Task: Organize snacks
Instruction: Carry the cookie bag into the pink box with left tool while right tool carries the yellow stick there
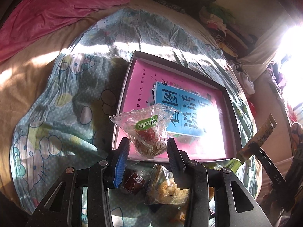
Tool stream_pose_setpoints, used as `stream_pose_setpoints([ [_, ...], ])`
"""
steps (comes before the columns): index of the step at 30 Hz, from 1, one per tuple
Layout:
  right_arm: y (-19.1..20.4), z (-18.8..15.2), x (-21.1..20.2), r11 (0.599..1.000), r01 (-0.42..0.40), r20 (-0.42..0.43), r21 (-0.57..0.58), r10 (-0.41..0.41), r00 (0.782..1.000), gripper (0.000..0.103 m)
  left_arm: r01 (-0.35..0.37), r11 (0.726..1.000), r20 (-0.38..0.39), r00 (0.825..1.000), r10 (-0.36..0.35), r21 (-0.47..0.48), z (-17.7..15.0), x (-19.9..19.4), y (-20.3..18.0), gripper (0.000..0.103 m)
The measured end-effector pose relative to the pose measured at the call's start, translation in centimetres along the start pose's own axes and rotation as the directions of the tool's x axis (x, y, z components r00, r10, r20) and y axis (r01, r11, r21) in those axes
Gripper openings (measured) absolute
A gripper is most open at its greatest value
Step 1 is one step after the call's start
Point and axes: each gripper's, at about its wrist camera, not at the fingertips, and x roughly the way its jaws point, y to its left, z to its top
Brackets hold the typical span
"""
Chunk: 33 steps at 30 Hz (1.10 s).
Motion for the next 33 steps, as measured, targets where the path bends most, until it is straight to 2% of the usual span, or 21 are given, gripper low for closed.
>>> stream_pose_setpoints([
  [8,-1.0,0.5,1.2,1.000,0.022,-0.014,0.017,-0.022,1.000,0.019,-0.016,1.000,-0.006,1.000,0.016,0.013,1.3,1.7,-0.1,0.043],
  [20,-1.3,0.3,3.2,0.999,0.036,-0.053,0.007,-0.036,0.998,0.019,-0.043,0.998,-0.073,0.996,0.046,0.043,1.2,4.9,-0.5,0.043],
  [33,-1.8,-0.9,5.1,0.999,0.045,-0.102,0.015,-0.044,0.994,0.019,-0.054,0.996,-0.086,0.995,0.059,0.065,0.8,5.3,-0.7,0.043],
])
